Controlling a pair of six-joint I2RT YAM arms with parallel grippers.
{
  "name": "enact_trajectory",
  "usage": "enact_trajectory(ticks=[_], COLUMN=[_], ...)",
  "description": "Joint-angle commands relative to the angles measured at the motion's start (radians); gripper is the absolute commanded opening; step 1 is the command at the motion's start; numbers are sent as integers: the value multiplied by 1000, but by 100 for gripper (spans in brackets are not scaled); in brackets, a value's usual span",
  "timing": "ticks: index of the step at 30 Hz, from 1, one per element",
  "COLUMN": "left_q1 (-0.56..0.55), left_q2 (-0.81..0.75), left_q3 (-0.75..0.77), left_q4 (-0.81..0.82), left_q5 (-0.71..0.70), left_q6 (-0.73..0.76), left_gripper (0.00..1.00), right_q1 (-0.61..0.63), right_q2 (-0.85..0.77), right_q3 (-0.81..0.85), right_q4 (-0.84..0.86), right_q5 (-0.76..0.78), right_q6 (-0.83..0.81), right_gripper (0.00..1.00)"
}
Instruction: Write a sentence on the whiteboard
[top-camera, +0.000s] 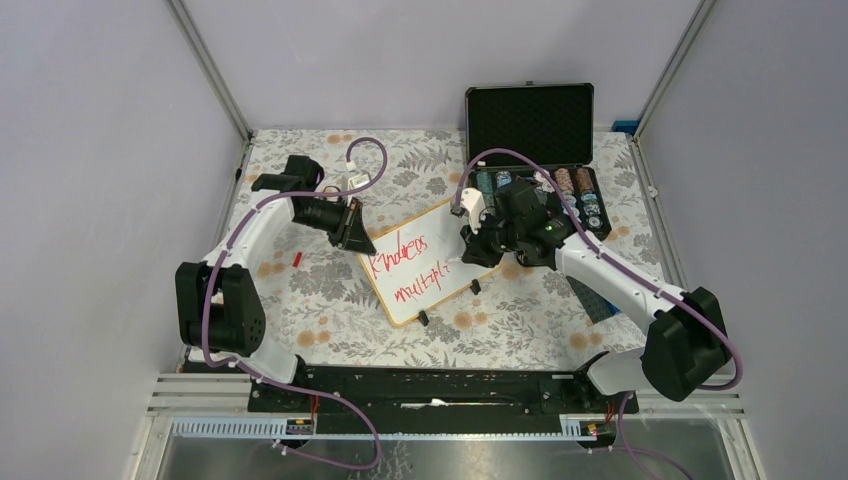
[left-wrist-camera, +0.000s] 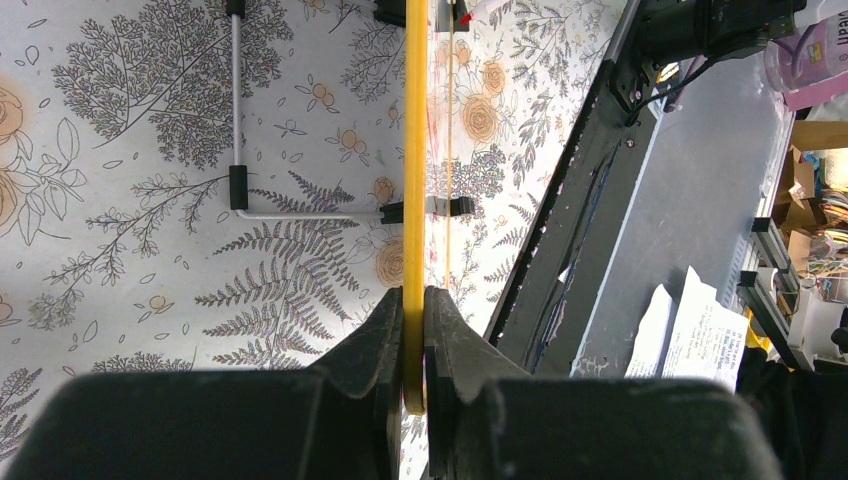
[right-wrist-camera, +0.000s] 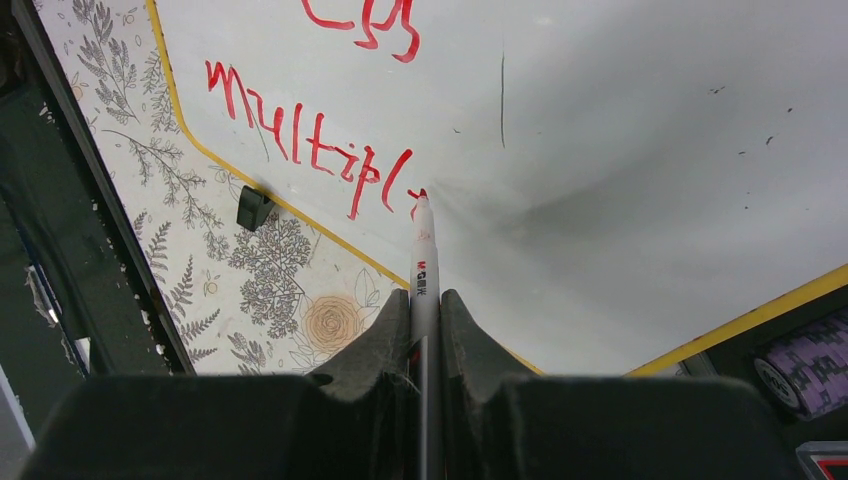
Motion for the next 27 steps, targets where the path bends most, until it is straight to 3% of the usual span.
enact_trajectory(ticks=[1, 12, 27], left_q1=[-38, -38, -38], left_q2=[15, 15, 17], left_q3=[-13, -16, -17], left_q4=[21, 22, 21], left_q5=[-74, -79, -75], left_q6=[63, 65, 65], left_gripper=[0, 0, 0], right_q1=[-4, -5, -7], right_q2=[8, 47, -41], right_q3=[43, 34, -15], right_q4=[21, 39, 7], right_q5=[-14, 9, -2], right_q6=[1, -9, -5], right_gripper=[0, 0, 0])
